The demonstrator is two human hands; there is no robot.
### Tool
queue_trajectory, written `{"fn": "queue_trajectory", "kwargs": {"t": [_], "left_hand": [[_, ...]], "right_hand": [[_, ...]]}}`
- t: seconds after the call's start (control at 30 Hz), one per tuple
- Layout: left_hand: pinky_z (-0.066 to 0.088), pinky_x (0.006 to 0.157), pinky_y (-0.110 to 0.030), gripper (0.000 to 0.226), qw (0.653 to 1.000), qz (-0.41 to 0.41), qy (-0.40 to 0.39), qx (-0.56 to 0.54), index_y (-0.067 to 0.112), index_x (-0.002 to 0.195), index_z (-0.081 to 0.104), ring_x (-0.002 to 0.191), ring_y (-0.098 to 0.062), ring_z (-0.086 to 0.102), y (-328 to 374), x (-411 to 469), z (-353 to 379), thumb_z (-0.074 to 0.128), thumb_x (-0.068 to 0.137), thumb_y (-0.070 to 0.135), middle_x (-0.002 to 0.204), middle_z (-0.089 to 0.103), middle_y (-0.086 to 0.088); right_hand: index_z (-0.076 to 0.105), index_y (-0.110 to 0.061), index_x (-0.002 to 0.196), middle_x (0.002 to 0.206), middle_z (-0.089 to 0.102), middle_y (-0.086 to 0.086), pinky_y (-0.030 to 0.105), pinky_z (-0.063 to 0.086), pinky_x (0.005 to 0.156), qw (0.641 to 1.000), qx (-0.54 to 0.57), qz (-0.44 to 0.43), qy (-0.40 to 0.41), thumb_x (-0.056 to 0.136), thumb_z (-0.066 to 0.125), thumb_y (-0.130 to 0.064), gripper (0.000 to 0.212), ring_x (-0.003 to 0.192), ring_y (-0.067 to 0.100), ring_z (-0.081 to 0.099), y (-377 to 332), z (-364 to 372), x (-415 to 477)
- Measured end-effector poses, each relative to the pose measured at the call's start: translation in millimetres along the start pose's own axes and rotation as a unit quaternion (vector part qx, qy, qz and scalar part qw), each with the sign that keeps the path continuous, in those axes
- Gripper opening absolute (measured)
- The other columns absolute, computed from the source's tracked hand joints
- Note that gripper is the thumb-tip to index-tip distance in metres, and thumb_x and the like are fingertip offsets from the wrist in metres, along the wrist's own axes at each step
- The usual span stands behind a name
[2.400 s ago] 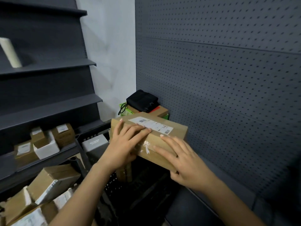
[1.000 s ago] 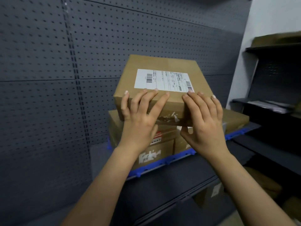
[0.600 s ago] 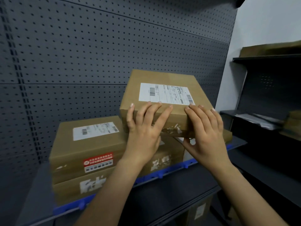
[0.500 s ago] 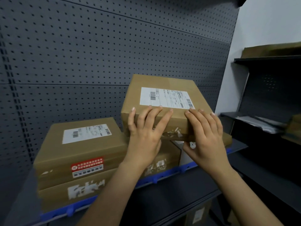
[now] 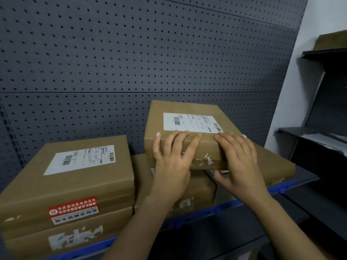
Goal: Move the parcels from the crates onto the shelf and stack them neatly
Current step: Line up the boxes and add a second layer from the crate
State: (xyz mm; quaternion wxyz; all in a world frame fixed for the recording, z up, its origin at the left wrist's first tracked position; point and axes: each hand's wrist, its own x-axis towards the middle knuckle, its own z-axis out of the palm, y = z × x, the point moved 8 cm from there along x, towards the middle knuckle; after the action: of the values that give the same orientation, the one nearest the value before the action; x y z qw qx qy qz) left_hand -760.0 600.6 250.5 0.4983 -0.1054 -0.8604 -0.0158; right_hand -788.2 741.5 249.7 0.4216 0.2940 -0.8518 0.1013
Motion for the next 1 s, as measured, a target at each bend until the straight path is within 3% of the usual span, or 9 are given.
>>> {"fn": "queue_trajectory", "kwargs": {"t": [0.27, 0.53, 0.8, 1.0], "left_hand": [[0.009, 0.112, -0.056, 0.096, 0.997, -0.043, -0.047, 0.038, 0.024, 0.141, 0.041, 0.128, -0.028, 0.037, -7, -16, 27, 0.084, 0.055, 0.021, 0.135, 0.048, -0.008], [0.006, 0.113, -0.053, 0.099, 0.981, -0.102, -0.128, 0.104, 0.025, 0.145, 0.038, 0.13, -0.028, 0.036, 4, -42, 35, 0.082, 0.057, 0.023, 0.138, 0.045, -0.005], [0.012, 0.113, -0.057, 0.101, 0.972, -0.122, -0.17, 0.106, 0.029, 0.147, 0.033, 0.133, -0.028, 0.036, 7, -60, 34, 0.084, 0.06, 0.034, 0.14, 0.043, -0.004], [0.013, 0.114, -0.056, 0.073, 0.981, -0.113, -0.134, 0.086, 0.026, 0.138, 0.047, 0.129, -0.028, 0.041, -9, -66, 12, 0.076, 0.073, 0.044, 0.134, 0.049, -0.003]], "right_hand": [[0.041, -0.011, 0.139, 0.14, 0.047, 0.006, 0.042, 0.013, 0.117, 0.996, 0.075, -0.038, -0.024, 0.055, 0.079, -0.01, 0.092, 0.134, 0.026, 0.037, 11, 41, 2], [0.043, -0.011, 0.139, 0.14, 0.047, 0.005, 0.048, 0.02, 0.115, 0.984, 0.153, -0.067, -0.058, 0.057, 0.074, -0.006, 0.088, 0.133, 0.025, 0.038, 19, 69, -15], [0.041, -0.013, 0.14, 0.141, 0.046, 0.004, 0.045, 0.017, 0.116, 0.979, 0.163, -0.093, -0.083, 0.055, 0.075, -0.005, 0.092, 0.134, 0.025, 0.036, 17, 80, -26], [0.04, -0.023, 0.139, 0.143, 0.043, 0.005, 0.054, 0.022, 0.113, 0.978, 0.151, -0.081, -0.119, 0.058, 0.081, -0.027, 0.091, 0.135, 0.028, 0.035, 16, 86, -28]]}}
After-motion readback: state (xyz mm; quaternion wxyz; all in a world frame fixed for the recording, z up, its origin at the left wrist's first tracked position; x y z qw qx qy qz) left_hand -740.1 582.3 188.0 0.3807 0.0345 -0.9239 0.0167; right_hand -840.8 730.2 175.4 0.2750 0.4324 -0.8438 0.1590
